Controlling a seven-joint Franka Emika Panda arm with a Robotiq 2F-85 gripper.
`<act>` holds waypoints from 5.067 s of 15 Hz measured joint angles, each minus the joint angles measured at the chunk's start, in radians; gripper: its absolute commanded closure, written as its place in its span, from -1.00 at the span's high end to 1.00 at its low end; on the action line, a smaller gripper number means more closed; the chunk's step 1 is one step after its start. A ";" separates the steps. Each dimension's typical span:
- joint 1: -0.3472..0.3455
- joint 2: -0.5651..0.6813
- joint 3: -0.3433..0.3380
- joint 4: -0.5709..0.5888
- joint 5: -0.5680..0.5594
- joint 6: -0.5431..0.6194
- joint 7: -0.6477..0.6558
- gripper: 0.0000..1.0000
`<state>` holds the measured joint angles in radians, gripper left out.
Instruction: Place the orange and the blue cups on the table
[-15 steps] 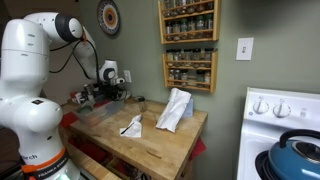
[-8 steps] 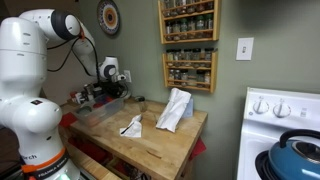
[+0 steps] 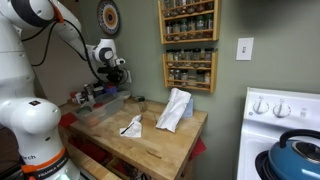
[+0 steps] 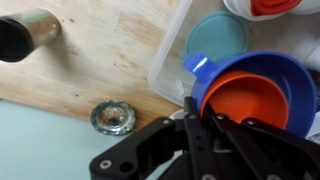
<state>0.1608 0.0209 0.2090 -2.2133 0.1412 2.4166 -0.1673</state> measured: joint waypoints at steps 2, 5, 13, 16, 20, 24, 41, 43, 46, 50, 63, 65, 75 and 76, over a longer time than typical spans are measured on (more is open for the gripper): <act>-0.003 -0.034 -0.008 -0.005 0.000 -0.008 0.000 -0.86; 0.004 -0.011 -0.005 -0.004 0.000 -0.007 0.000 -0.96; -0.025 -0.035 -0.059 0.006 -0.142 -0.006 0.012 -0.96; -0.059 -0.059 -0.102 -0.031 -0.213 -0.007 0.008 -0.96; -0.086 -0.067 -0.128 -0.114 -0.285 -0.015 0.005 -0.96; -0.090 -0.064 -0.132 -0.203 -0.330 -0.018 0.014 -0.96; -0.090 0.097 -0.160 -0.276 -0.403 0.190 0.210 -0.19; -0.091 0.102 -0.172 -0.272 -0.403 0.191 0.222 0.10; -0.097 0.080 -0.178 -0.261 -0.398 0.192 0.225 0.54; -0.097 0.002 -0.171 -0.253 -0.354 0.148 0.207 1.00; -0.069 0.016 -0.123 -0.253 -0.136 0.000 0.023 1.00; -0.071 0.041 -0.123 -0.252 -0.136 0.016 0.023 1.00; -0.073 0.114 -0.121 -0.227 -0.107 0.095 0.023 -0.53; -0.073 0.117 -0.121 -0.226 -0.107 0.095 0.023 -0.71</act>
<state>0.0880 0.1381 0.0882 -2.4394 0.0341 2.5111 -0.1445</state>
